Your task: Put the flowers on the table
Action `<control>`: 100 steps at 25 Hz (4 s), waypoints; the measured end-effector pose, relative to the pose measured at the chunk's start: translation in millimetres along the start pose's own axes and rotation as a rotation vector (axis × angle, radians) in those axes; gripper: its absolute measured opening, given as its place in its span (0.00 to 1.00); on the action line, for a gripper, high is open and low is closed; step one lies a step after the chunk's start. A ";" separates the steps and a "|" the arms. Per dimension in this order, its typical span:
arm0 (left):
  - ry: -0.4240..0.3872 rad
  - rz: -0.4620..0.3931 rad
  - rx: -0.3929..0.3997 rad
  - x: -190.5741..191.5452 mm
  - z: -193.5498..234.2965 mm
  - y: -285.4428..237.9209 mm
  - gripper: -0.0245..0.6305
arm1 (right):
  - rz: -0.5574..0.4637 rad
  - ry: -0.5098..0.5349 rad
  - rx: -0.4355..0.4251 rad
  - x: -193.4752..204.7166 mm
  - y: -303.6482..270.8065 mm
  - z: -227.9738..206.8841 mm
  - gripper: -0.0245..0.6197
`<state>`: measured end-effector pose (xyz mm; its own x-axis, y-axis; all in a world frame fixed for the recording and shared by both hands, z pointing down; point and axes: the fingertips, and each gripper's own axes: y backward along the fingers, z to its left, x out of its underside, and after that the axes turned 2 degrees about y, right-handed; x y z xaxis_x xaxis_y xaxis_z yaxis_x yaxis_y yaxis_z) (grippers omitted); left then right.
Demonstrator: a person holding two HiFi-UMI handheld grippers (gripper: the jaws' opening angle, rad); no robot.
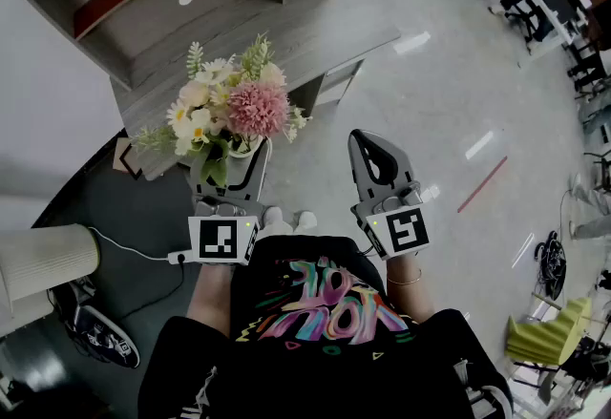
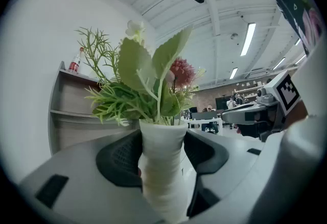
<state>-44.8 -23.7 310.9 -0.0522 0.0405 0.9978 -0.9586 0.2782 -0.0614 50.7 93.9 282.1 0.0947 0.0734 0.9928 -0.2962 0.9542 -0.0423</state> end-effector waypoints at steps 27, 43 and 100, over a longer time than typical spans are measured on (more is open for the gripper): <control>-0.009 0.025 -0.077 -2.7 1.9 0.2 0.44 | -0.009 0.003 -0.106 8.4 -16.5 4.2 0.06; 0.043 -0.025 -0.129 -20.0 0.7 -2.8 0.44 | 0.028 -0.035 -0.147 14.2 -21.7 1.7 0.06; 0.043 -0.060 -0.688 5.2 8.7 -59.9 0.44 | -0.028 0.013 -0.836 39.9 -139.3 -16.9 0.06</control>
<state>9.9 -48.5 320.0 0.0204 0.0401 0.9990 -0.5633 0.8260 -0.0217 111.8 -31.1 325.7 0.1038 0.0454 0.9936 0.5088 0.8559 -0.0922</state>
